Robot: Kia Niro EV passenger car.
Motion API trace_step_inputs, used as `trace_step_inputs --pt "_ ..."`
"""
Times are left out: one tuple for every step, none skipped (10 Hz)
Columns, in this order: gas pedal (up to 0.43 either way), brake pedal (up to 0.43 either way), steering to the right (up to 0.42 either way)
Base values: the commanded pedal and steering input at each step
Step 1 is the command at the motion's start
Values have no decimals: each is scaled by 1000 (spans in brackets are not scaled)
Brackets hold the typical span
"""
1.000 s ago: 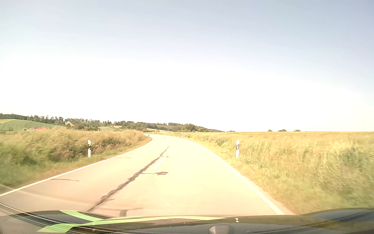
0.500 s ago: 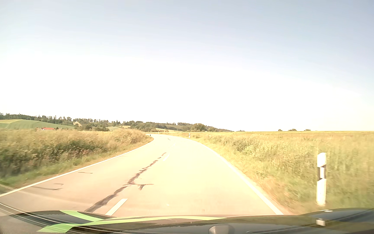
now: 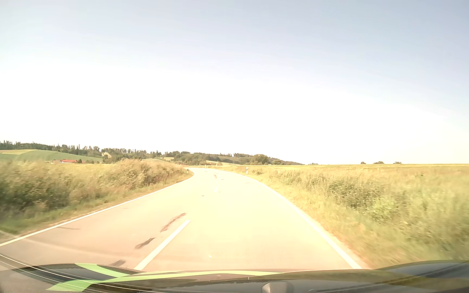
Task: Follow the waypoints while adhering to traffic rules and regulations
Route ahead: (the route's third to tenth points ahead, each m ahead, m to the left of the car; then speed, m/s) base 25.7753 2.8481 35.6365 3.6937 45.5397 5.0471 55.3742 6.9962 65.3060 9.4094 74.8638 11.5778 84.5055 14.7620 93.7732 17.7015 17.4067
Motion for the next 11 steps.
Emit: trace_step_inputs --pt "220 0 -18" --pt "220 0 -18" --pt "220 0 -18" --pt "209 0 -18" --pt "209 0 -18" --pt "209 0 -18" --pt "197 0 -18" --pt "197 0 -18" --pt "189 0 -18" --pt "189 0 -19" --pt "189 0 -19"
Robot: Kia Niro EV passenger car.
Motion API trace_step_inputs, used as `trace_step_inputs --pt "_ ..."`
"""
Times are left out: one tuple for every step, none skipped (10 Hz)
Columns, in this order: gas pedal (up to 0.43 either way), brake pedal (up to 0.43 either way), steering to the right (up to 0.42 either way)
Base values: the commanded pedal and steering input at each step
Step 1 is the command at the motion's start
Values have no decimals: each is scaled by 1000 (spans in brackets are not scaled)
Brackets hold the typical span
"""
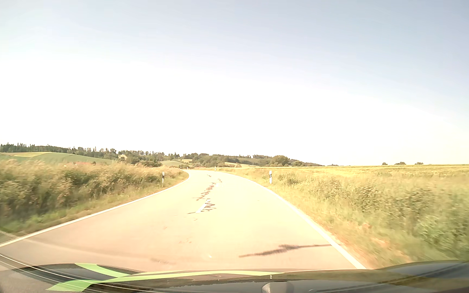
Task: Follow the waypoints while adhering to traffic rules and regulations
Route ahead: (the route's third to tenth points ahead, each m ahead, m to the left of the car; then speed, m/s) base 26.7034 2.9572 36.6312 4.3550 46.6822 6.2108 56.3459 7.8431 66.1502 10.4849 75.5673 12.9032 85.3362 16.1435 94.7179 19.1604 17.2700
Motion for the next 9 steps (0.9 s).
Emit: trace_step_inputs --pt "189 0 -20" --pt "189 0 -21" --pt "189 0 -22" --pt "189 0 -22" --pt "189 0 -22" --pt "189 0 -23" --pt "189 0 -23" --pt "189 0 -23" --pt "189 0 -23"
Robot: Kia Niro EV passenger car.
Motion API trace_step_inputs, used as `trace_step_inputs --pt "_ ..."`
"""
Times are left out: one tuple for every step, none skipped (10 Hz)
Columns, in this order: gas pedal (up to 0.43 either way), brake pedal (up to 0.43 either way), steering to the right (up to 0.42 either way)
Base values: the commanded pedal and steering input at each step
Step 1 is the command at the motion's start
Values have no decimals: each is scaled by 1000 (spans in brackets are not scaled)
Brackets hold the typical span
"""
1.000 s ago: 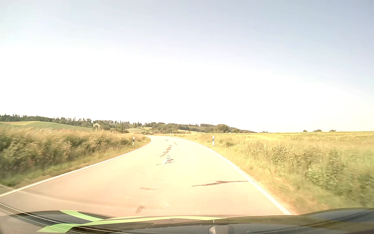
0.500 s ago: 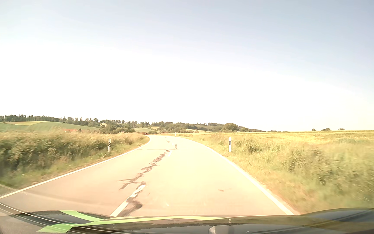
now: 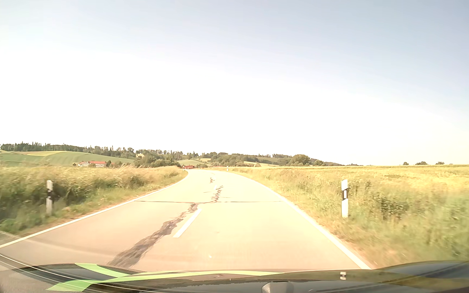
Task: Follow the waypoints while adhering to traffic rules and regulations
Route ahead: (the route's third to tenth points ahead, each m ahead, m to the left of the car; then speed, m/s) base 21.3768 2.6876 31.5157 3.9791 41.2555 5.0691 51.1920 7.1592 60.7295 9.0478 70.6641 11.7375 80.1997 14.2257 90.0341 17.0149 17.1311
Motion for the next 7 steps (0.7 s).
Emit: trace_step_inputs --pt "189 0 -23" --pt "189 0 -23" --pt "189 0 -23" --pt "189 0 -23" --pt "189 0 -23" --pt "189 0 -23" --pt "189 0 -23"
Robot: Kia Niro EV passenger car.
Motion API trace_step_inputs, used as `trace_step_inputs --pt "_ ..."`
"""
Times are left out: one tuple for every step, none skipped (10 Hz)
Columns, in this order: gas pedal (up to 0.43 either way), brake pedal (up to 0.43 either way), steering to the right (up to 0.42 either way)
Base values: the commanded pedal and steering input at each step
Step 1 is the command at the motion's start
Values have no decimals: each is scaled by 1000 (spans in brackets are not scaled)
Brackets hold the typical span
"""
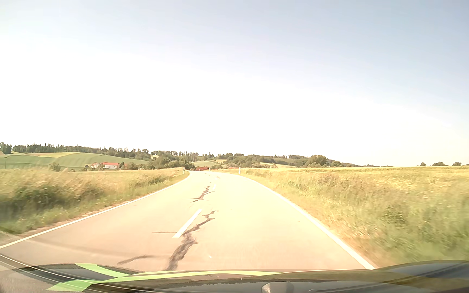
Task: Follow the waypoints while adhering to traffic rules and regulations
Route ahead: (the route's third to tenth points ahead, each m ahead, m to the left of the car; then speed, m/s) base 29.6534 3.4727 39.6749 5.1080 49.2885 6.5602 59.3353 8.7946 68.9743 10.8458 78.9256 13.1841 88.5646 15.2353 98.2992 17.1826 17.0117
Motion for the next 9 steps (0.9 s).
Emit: trace_step_inputs --pt "189 0 -23" --pt "189 0 -23" --pt "189 0 -23" --pt "189 0 -23" --pt "189 0 -23" --pt "189 0 -23" --pt "189 0 -22" --pt "189 0 -21" --pt "189 0 -20"
